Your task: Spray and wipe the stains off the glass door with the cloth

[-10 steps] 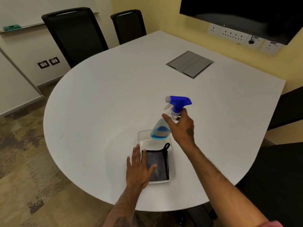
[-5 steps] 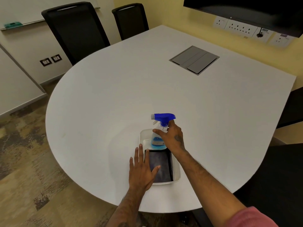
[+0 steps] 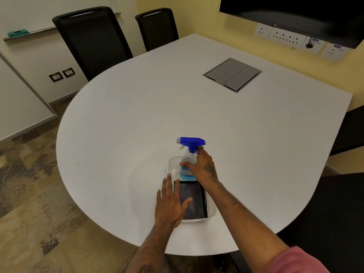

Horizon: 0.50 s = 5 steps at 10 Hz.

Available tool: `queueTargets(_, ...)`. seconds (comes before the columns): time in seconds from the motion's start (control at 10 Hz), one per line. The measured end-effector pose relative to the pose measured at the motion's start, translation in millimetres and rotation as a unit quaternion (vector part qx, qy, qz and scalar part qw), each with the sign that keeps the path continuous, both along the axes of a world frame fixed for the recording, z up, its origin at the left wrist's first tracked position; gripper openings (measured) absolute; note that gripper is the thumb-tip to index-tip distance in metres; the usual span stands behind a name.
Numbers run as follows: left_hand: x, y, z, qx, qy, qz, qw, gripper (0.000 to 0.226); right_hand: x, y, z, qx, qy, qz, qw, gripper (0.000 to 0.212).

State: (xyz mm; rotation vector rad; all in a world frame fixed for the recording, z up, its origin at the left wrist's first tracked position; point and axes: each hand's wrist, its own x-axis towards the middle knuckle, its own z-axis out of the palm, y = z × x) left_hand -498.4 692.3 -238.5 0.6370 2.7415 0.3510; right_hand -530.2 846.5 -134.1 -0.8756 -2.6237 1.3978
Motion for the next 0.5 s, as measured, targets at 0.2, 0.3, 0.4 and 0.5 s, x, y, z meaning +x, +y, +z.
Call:
queueTargets(0.2, -9, -11, 19, 0.012, 0.023, -0.019, 1.000, 0.087, 16, 4, 6, 0.037, -0.030, 0.011, 0.999, 0.095)
queueTargets(0.3, -11, -28, 36, -0.010, 0.048, -0.029, 0.998, 0.089, 38, 2, 10, 0.060, -0.036, 0.001, 0.998, 0.095)
queueTargets(0.4, -8, -46, 57, -0.024, 0.056, -0.040, 0.997, 0.092, 68, -8, 18, 0.144, -0.027, 0.009, 0.989, 0.088)
queueTargets(0.5, 3, -60, 73, -0.036, 0.087, -0.066, 0.993, 0.089, 97, -18, 22, 0.236, -0.032, 0.034, 0.971, 0.088)
